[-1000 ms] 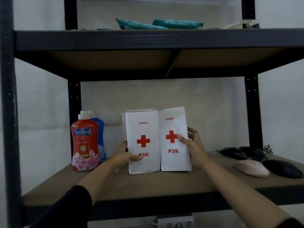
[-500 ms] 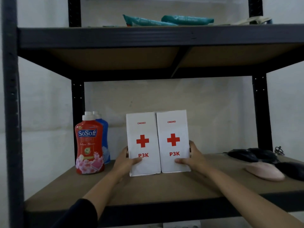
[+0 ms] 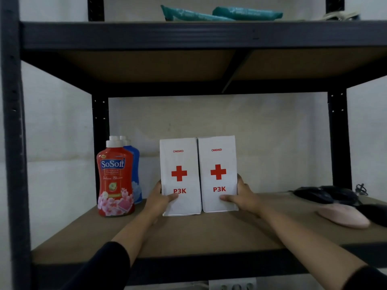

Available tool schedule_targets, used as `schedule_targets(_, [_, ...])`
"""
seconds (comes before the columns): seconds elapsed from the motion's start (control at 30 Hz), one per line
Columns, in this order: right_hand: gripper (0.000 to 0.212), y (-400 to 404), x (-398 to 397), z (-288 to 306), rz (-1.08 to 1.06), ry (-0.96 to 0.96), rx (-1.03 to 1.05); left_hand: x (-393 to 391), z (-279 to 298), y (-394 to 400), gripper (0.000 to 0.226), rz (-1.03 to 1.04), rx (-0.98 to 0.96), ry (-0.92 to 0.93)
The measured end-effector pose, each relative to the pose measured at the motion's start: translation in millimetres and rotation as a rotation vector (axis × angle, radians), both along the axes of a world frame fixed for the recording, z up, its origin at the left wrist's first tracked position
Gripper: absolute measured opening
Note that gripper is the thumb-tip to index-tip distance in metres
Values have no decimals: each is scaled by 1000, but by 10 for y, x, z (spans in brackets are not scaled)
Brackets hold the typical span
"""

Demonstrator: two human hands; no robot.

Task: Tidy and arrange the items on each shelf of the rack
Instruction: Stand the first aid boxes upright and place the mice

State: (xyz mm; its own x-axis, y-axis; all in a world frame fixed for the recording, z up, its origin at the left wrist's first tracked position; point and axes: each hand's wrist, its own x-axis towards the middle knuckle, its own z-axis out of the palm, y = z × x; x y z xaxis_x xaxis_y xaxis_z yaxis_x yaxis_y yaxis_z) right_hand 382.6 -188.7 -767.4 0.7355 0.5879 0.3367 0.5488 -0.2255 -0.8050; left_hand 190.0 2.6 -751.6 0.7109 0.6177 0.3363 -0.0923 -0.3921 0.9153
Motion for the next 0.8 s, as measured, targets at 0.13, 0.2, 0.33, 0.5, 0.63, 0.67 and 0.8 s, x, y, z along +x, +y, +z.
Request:
schedule_targets(0.13, [111,-5,27,-16,8,5,-7,-12,-12,-25,59,6,30,-2])
schedule_targets(0.2, [112,-18,-32,-1,5,3,-10,-36,-12,-43,61,11,46,2])
schedule_targets(0.33, [122,-137,-245,106,-33,3,-48,-49,14,-171,74,226,221,-63])
schedule_targets(0.5, [91,-491,-211,311,-145,-53,23,26,163,-604,73,506,440,-348])
schedule_targets(0.63, [54,-1008,-54,507,-259,-151,91,327,199,-1037,59,386,624,-501])
schedule_targets(0.67, [47,-1164,26,547,-281,-174,77,422,205,-1182,54,342,646,-515])
schedule_targets(0.8, [33,-1818,394,650,-397,-207,-76,847,208,-1758,37,133,690,-480])
